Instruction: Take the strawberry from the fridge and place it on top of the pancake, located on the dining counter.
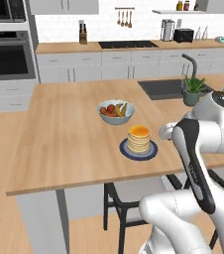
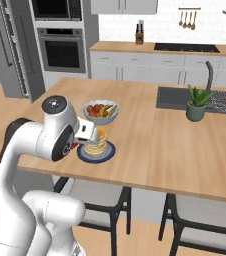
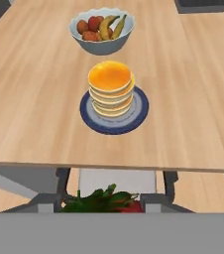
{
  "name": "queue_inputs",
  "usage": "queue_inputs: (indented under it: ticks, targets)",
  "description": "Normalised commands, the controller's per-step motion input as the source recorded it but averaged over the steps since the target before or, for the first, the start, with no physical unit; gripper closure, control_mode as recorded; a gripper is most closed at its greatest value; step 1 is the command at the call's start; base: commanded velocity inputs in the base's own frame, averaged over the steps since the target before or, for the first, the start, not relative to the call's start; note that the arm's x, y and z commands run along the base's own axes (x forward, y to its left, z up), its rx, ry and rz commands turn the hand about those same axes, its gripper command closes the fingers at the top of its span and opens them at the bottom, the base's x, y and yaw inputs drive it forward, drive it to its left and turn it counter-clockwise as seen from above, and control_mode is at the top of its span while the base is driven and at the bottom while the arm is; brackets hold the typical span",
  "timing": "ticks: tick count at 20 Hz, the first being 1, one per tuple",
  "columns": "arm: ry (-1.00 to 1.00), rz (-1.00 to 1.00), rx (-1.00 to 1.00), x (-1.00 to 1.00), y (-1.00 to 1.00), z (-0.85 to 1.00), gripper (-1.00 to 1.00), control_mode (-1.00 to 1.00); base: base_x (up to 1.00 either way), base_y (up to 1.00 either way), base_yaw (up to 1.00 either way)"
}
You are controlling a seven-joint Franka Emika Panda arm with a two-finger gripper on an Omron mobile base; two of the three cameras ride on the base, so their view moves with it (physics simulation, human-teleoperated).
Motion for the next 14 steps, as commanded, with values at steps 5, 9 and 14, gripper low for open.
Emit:
queue_inputs:
  ticks: [5, 9, 14]
  targets:
    - [0.2, 0.07, 0.0, 1.0, 0.02, -0.04, 1.0, -1.0, 0.0, 0.0, 0.0]
    - [0.2, 0.1, 0.0, 0.94, 0.12, -0.04, 1.0, -1.0, 0.0, 0.0, 0.0]
    - [0.16, 0.06, 0.0, 0.8, 0.41, -0.27, 1.0, -1.0, 0.0, 0.0, 0.0]
